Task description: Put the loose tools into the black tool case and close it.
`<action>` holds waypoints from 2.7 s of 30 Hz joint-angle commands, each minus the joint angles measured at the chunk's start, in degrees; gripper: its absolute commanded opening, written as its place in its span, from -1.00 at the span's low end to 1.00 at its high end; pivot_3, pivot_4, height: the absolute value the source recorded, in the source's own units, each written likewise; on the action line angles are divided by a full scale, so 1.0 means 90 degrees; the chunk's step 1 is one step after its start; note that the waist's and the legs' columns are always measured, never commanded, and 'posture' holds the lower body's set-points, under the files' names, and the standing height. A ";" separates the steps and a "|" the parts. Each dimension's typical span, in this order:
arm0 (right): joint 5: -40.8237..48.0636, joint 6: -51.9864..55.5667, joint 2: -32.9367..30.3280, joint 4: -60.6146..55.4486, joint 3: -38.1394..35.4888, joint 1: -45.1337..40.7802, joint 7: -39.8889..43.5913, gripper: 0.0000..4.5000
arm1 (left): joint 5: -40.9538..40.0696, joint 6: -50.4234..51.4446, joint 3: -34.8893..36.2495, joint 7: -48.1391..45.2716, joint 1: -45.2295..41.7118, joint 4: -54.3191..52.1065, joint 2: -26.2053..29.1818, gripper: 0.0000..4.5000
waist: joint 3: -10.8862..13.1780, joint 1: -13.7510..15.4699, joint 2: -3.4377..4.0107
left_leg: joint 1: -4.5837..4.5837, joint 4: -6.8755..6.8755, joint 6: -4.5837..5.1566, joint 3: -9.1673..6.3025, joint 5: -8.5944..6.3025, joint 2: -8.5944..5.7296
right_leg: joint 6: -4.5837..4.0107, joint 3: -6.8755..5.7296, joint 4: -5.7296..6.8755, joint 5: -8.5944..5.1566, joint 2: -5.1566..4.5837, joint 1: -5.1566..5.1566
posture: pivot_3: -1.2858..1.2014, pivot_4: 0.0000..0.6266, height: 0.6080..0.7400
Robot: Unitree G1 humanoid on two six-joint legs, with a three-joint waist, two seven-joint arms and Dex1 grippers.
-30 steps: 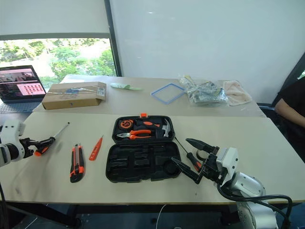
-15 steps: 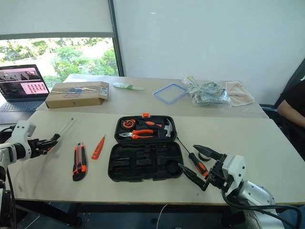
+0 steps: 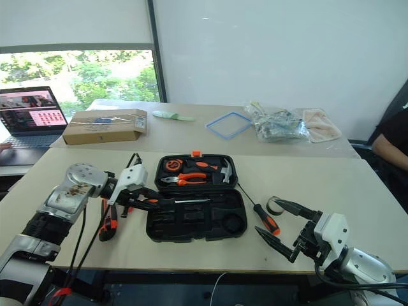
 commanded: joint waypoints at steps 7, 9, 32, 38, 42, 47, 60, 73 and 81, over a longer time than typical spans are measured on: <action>0.0032 -0.0084 0.0137 -0.0490 -0.0045 0.0119 -0.0201 1.00 | 0.0708 0.0019 -0.0417 0.0485 -0.0640 0.0410 -0.0573 -0.60 | 0.0000 0.0058 0.0001 | -0.0002 0.0014 0.0012 0.0000 -0.0007 -0.0005 | 0.0004 0.0000 -0.0001 -0.0001 -0.0008 0.0002 | 0.03 -0.52 1.00; 0.0022 -0.0082 0.0159 -0.0516 -0.0027 0.0131 -0.0236 1.00 | 0.0821 -0.0041 -0.0500 0.0509 -0.0661 0.0475 -0.0615 -0.60 | 0.0000 0.0058 0.0001 | -0.0004 0.0015 0.0012 0.0000 -0.0007 -0.0006 | 0.0005 0.0000 -0.0001 -0.0001 -0.0011 0.0002 | 0.03 -0.52 1.00; -0.0009 -0.0083 0.0279 -0.0703 0.0209 0.0216 -0.0466 1.00 | 0.1040 -0.0415 -0.0474 0.0687 -0.0802 0.0763 -0.0993 0.25 | 0.0000 0.0081 0.0002 | 0.0005 0.0029 0.0016 -0.0003 -0.0009 -0.0010 | 0.0008 0.0000 0.0001 -0.0002 -0.0018 0.0011 | 0.03 -0.52 1.00; 0.0045 -0.0057 0.0228 -0.0723 0.0174 0.0287 -0.0429 1.00 | 0.0147 -0.0142 0.0213 0.0519 -0.0840 -0.0219 -0.0944 0.52 | -0.0001 0.0074 0.0004 | -0.0024 0.0041 0.0016 -0.0013 -0.0009 -0.0008 | 0.0010 -0.0003 0.0003 -0.0001 -0.0021 -0.0007 | 0.03 -0.52 1.00; 0.0031 -0.0060 0.0218 -0.0670 0.0217 0.0240 -0.0396 1.00 | 0.0265 -0.0507 0.0169 0.0631 -0.0666 0.0102 -0.0937 0.30 | -0.0002 0.0057 0.0007 | -0.0017 0.0034 0.0016 -0.0012 -0.0009 -0.0013 | 0.0010 -0.0001 0.0001 -0.0001 -0.0018 -0.0003 | 0.03 -0.52 1.00; -0.0009 -0.0045 0.0201 -0.0575 0.0257 0.0012 -0.0414 1.00 | 0.0601 -0.0914 -0.0016 0.1011 -0.0566 0.1142 -0.1202 -0.43 | -0.0002 0.0059 0.0006 | -0.0008 0.0037 0.0017 -0.0011 -0.0009 -0.0016 | 0.0011 -0.0001 -0.0001 -0.0002 -0.0018 0.0005 | 0.03 -0.52 1.00; -0.0044 -0.0073 0.0209 -0.0584 0.0168 0.0059 -0.0478 1.00 | 0.0985 -0.0678 -0.0365 0.1070 -0.0453 0.1540 -0.1503 -0.98 | -0.0003 0.0133 0.0008 | -0.0006 0.0046 0.0023 -0.0018 -0.0013 -0.0022 | 0.0022 0.0001 -0.0002 -0.0001 -0.0022 0.0020 | 0.03 -0.52 1.00; 0.0200 0.0651 -0.0098 -0.0809 -0.0733 0.1246 -0.0729 1.00 | -0.0211 -0.1295 0.0913 0.0979 -0.0135 0.1344 -0.1550 -0.75 | -0.0034 0.0201 0.0054 | 0.0010 0.0060 0.0035 -0.0014 -0.0020 -0.0022 | 0.0029 0.0013 0.0007 -0.0004 -0.0030 0.0033 | 0.03 -0.52 1.00; -0.0196 0.0880 -0.0331 -0.0086 -0.1394 0.2490 -0.0425 1.00 | -0.1465 -0.1864 0.2261 -0.0554 0.1568 0.0708 0.0080 0.47 | -0.0038 0.0019 0.0062 | 0.0003 0.0021 0.0028 -0.0013 -0.0016 -0.0013 | 0.0017 0.0016 -0.0006 -0.0011 -0.0023 0.0008 | 0.03 -0.52 1.00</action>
